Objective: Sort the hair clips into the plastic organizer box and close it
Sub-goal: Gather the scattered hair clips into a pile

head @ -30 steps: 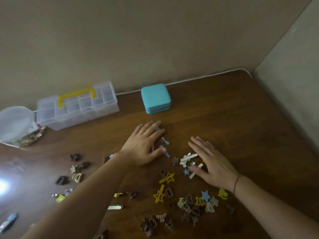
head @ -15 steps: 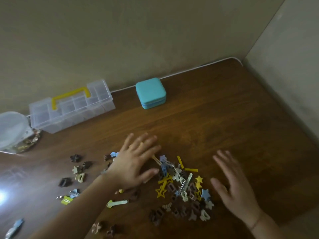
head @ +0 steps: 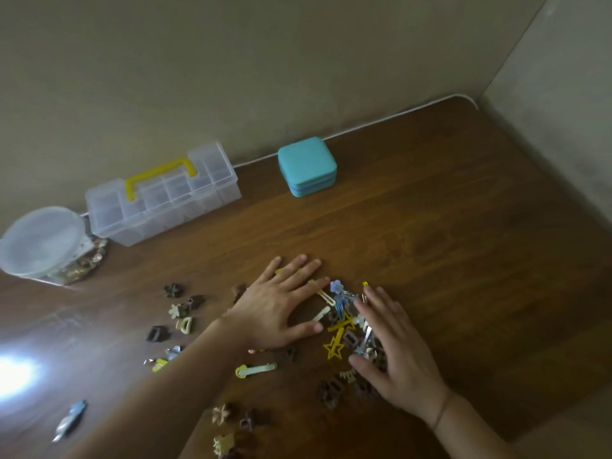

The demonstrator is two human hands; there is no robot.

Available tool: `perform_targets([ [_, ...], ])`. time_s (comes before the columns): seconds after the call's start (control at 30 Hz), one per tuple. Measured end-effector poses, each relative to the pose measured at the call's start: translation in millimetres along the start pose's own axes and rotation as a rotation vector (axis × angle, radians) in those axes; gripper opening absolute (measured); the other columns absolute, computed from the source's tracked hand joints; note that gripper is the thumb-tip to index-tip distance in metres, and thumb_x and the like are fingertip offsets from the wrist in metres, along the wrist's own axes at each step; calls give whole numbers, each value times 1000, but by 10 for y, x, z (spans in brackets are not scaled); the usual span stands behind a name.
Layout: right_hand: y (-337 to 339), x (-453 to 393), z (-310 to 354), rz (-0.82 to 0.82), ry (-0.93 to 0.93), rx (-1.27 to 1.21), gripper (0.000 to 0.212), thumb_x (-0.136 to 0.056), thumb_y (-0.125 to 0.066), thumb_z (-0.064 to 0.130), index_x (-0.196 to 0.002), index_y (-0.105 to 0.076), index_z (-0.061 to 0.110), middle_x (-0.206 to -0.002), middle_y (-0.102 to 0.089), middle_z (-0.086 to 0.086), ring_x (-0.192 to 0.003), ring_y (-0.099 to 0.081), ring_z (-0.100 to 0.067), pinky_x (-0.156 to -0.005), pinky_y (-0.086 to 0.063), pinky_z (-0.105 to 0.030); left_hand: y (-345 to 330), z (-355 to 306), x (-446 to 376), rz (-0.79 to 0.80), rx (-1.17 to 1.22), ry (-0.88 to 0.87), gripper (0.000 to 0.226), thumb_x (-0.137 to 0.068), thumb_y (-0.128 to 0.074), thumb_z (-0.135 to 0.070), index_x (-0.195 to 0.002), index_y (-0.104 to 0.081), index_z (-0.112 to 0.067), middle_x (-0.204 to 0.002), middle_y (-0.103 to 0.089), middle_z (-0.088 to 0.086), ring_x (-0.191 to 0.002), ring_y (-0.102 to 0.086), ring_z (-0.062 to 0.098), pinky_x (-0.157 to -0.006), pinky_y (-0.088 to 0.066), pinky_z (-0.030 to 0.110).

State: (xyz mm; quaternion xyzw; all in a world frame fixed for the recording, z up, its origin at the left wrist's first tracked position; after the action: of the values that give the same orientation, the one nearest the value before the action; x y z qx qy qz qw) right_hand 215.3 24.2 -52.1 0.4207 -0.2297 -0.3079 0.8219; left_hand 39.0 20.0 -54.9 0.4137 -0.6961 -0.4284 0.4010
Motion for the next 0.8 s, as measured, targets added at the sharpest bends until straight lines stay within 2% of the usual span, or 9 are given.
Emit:
perform_targets([
  [0.17, -243, 0, 404, 50, 113, 5, 76, -91, -42, 66, -153, -21, 27, -163, -7, 9, -150, -2, -13, -118, -16, -42, -71, -141, 299, 5, 36, -55, 83, -91, -31, -73, -156, -10, -26, -165, -1, -4, -150, 10, 10, -123, 1, 40],
  [0.47, -727, 51, 1081, 190, 190, -9, 77, -89, -34, 73, -152, -9, 37, -160, 12, 20, -147, 13, -5, -118, -5, -34, -185, -59, 1121, 7, 69, 1, 81, -94, -31, -69, -156, -14, -19, -164, -4, -4, -151, 8, 9, -123, -7, 40],
  [0.53, -799, 39, 1185, 224, 215, 12, 76, -89, -32, 75, -151, -7, 39, -158, 17, 22, -146, 17, -3, -118, -3, -34, -129, -11, 1289, -29, 74, 10, 78, -96, -31, -67, -156, -17, -19, -164, -5, -4, -151, 7, 10, -123, -6, 41],
  [0.6, -807, 21, 1260, 226, 243, 41, 74, -89, -33, 74, -151, -10, 40, -159, 12, 22, -147, 14, -5, -117, -5, -35, -2, 86, 1492, -104, 91, 26, 73, -97, -34, -62, -155, -23, -19, -164, -7, -4, -152, 2, 13, -123, -5, 41],
  [0.7, -631, -87, 1303, 118, 269, 20, 68, -91, -38, 68, -150, -22, 38, -161, -9, 17, -150, -3, -12, -118, -14, -39, 207, 483, 1986, -298, 122, 179, 65, -98, -36, -57, -152, -29, -22, -164, -14, -4, -152, -8, 18, -121, -10, 47],
  [0.8, -540, -420, 1455, 110, 315, 27, 67, -91, -38, 67, -149, -25, 38, -161, -12, 16, -150, -3, -11, -116, -21, -38, 193, 1077, 2769, -526, 157, 525, 64, -97, -33, -58, -150, -34, -22, -162, -20, -1, -151, -13, 20, -117, -21, 53],
])
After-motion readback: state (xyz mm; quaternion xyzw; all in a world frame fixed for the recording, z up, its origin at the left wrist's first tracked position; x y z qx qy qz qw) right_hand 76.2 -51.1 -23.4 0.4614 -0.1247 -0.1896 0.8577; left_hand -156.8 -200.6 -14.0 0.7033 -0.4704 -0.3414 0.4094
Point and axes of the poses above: each hand's wrist, its own x-axis away from the middle knuckle, its own y-axis out of the back of the hand, z = x × y, the point moved 9 cm from there along -x, towards the middle knuckle
